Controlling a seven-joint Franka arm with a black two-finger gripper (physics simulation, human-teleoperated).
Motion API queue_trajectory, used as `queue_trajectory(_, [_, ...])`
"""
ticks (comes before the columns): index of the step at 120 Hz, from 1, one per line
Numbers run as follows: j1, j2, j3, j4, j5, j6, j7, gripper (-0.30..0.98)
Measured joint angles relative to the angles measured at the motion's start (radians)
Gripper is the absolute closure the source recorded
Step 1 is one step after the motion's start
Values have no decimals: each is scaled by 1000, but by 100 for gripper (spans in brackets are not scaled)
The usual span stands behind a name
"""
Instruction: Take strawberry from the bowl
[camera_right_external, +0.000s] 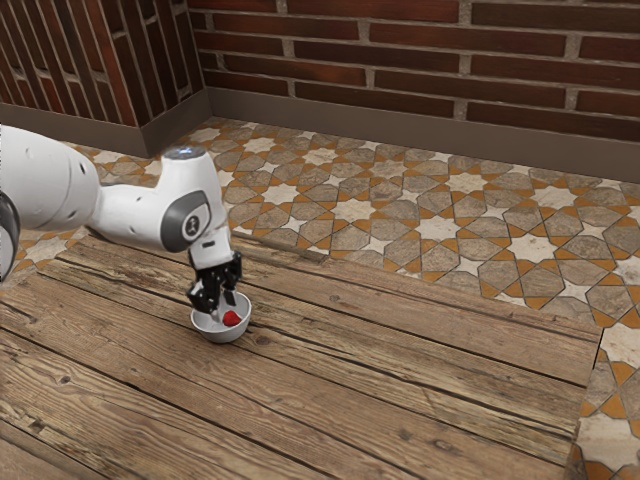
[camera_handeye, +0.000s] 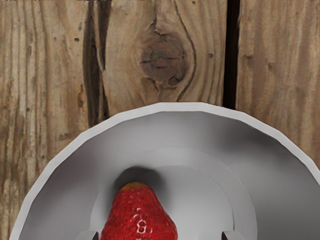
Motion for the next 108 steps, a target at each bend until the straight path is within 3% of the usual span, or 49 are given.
queue_trajectory(56, [0, 56, -1, 18, -16, 31, 33, 42])
queue_trajectory(87, [5, 52, 0, 22, -54, 48, 39, 59])
queue_trajectory(108, [9, -78, 0, -31, -73, 50, 44, 67])
